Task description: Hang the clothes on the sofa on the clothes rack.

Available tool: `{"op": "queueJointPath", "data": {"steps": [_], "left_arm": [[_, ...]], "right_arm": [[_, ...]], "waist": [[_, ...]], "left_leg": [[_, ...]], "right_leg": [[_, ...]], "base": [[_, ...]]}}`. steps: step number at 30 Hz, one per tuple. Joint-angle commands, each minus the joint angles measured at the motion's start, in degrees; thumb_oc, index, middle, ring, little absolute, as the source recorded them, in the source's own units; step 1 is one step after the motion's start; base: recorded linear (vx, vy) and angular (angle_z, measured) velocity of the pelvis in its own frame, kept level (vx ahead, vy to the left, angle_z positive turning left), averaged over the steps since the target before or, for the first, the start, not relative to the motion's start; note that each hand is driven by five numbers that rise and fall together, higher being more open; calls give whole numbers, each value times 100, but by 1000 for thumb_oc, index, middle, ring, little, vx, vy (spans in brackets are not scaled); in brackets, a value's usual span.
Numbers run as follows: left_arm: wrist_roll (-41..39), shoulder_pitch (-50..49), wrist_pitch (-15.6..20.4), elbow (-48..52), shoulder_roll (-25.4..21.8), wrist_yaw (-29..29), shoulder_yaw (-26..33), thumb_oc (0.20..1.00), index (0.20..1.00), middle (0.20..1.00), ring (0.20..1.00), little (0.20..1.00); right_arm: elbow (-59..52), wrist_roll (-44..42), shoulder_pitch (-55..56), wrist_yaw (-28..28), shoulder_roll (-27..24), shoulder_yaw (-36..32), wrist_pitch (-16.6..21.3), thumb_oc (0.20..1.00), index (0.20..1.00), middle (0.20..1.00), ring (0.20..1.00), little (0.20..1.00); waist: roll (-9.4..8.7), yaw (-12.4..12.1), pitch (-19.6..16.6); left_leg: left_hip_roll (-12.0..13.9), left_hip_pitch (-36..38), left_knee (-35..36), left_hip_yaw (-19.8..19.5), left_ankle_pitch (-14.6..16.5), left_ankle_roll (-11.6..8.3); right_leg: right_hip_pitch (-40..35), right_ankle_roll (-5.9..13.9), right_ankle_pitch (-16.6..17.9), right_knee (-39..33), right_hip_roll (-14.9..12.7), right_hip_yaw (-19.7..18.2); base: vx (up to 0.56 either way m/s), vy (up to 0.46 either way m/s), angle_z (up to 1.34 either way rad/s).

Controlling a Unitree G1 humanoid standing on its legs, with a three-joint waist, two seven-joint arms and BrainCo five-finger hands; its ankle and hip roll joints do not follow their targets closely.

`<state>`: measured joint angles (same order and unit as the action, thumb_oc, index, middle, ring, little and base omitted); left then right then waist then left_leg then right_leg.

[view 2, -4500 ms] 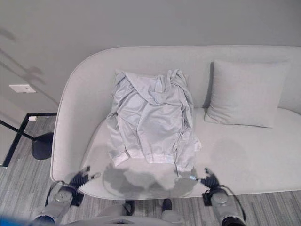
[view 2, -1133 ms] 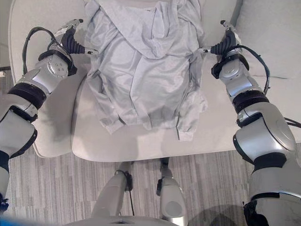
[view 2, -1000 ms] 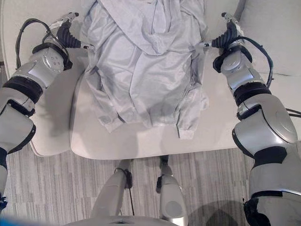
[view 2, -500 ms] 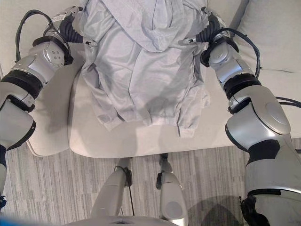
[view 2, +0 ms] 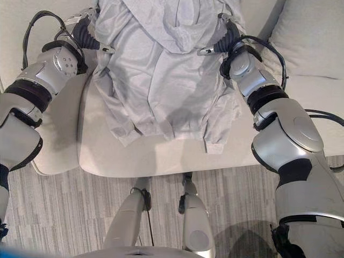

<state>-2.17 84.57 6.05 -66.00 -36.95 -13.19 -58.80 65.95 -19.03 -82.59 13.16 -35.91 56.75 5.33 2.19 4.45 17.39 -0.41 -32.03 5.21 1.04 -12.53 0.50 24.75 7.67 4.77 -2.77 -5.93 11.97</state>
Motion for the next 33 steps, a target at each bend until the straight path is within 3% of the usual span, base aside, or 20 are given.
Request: {"op": "queueJointPath", "data": {"steps": [1,10,25,33], "left_arm": [[-161,914,92,-629,76,-71,-127,1000,1000,1000,1000,1000],[-187,952,84,-578,98,-96,-153,1000,1000,1000,1000,1000],[-196,979,91,-474,-186,-180,-162,1000,1000,1000,1000,1000],[-237,1046,95,-543,-94,-166,-209,1000,1000,1000,1000,1000]], "right_arm": [[265,-209,-826,35,-64,-17,99,1000,1000,1000,1000,1000],[208,-217,-892,90,-38,0,108,1000,1000,1000,1000,1000],[-7,-597,-494,295,-866,-554,295,1000,1000,1000,1000,1000],[308,-586,-554,299,-787,-539,232,1000,1000,1000,1000,1000]], "waist": [[-10,-54,101],[-6,-31,113],[-46,121,174],[-14,94,215]], "left_leg": [[-118,309,-21,107,306,-575],[-113,291,-21,130,293,-575],[-85,329,-21,147,369,-553],[-87,312,-21,138,363,-548]], "right_leg": [[777,581,929,-223,3,-123],[789,571,935,-223,13,-145],[757,593,912,-223,9,-145],[768,583,918,-223,9,-140]], "base": [[0,0,0],[0,0,0],[0,0,0],[0,0,0]]}}
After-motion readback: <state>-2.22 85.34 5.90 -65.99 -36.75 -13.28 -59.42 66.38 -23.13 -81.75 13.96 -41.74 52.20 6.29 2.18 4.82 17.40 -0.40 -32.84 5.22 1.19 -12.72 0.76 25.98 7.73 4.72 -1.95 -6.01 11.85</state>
